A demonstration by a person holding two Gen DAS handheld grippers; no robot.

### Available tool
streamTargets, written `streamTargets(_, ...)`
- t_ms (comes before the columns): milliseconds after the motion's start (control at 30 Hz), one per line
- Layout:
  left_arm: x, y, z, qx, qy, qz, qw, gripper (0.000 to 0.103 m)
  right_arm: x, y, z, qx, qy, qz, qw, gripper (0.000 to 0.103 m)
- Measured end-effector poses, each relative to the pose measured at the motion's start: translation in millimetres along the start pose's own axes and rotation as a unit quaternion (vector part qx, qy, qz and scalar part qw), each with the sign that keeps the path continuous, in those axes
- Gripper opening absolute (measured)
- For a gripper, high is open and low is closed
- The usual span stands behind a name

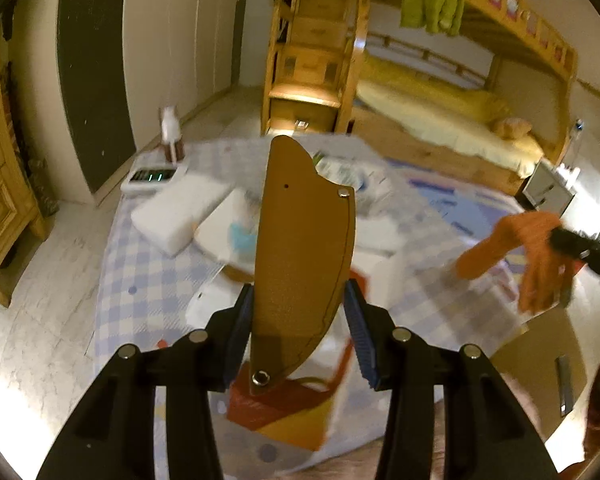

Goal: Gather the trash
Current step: 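Drop the orange glove into the bin with the right gripper while the left gripper drops the cardboard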

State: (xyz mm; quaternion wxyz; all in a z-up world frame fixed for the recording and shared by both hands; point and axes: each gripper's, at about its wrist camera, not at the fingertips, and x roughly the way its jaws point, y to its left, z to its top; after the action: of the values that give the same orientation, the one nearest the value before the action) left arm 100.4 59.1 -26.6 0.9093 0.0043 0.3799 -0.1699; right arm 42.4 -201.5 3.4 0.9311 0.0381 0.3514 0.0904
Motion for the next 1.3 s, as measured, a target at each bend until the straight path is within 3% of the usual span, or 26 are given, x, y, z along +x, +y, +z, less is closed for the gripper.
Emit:
streamTargets(300, -5.8, -78.4, 17.0, 0.044, -0.025, -0.059, 0.9969, 0.044, -21.9, -33.9, -2.7, 0.027, -0.020, -0.033, 0.999, 0.016)
streamTargets(700, 59.3, -211.2, 34.5, 0.116, 0.005, -0.135, 0.9840, 0.044, -39.6, -127.8, -28.5, 0.095, -0.005, -0.120, 0.988, 0.016)
streamTargets(900, 84.1, -238.4, 37.1, 0.124, 0.026, -0.149, 0.9807, 0.044, -20.1, -167.4, -29.6, 0.113, 0.016, -0.141, 0.983, 0.019)
streamTargets(1100, 98.9, -245.4, 38.3, 0.127, 0.038, -0.143, 0.9808, 0.044, -0.2, -193.2, -26.7, 0.127, 0.021, -0.158, 0.979, 0.035)
streamTargets(1300, 111.3, -255.8, 36.0, 0.138, 0.046, -0.140, 0.9794, 0.044, -13.2, -198.7, -32.7, 0.141, -0.002, -0.156, 0.978, 0.035)
